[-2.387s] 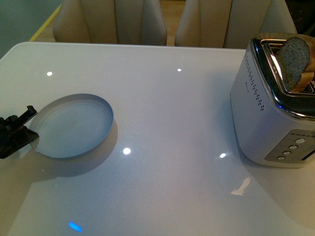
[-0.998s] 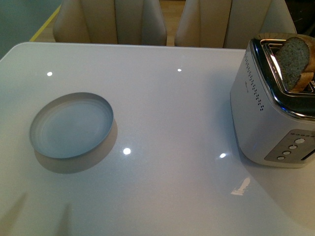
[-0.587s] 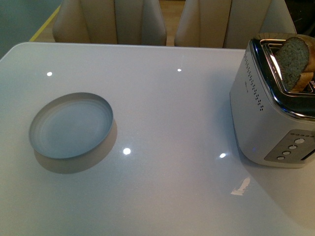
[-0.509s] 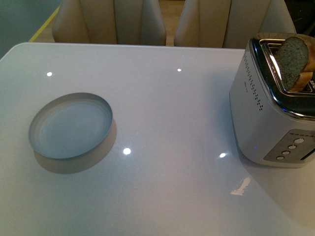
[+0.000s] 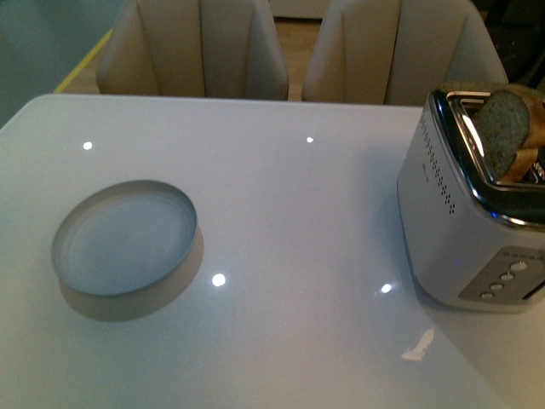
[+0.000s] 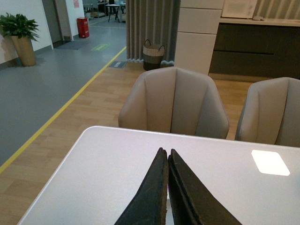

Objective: Left arm holds plate, right arm toasts bread

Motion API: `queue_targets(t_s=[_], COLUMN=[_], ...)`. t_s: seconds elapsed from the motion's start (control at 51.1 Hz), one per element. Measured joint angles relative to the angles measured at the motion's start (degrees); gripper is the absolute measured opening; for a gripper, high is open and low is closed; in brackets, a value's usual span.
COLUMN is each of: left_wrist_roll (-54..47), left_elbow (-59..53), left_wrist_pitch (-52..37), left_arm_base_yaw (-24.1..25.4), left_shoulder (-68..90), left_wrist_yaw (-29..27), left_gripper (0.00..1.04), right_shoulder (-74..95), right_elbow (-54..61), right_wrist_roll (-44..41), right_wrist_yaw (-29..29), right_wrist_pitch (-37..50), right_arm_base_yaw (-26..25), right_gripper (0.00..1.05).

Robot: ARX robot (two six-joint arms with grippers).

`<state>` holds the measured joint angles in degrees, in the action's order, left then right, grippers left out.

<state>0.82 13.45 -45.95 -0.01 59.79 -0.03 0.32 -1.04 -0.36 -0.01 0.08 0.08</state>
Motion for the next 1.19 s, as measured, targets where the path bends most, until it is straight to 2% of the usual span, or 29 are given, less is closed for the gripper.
queue_targets(t_s=[0.646, 0.744, 1.194], left_wrist_roll=[-0.2, -0.2, -0.2], left_elbow=[-10.1, -12.5, -12.7], left_wrist_pitch=[10.3, 8.8, 21.9], left_arm_base_yaw=[0.0, 0.0, 0.0], left_shoulder=[-20.2, -21.6, -35.6], left_wrist_yaw=[0.0, 0.0, 0.0], left_gripper=[0.03, 0.03, 0.03], right_shoulder=[0.0, 0.0, 0.0], right_elbow=[0.0, 0.0, 0.0], right_wrist_roll=[0.0, 0.0, 0.0], right_wrist_yaw=[0.0, 0.0, 0.0], right_wrist_pitch=[0.0, 0.0, 0.0], right_arm_base_yaw=[0.0, 0.0, 0.0], right_gripper=[0.96, 0.96, 0.96])
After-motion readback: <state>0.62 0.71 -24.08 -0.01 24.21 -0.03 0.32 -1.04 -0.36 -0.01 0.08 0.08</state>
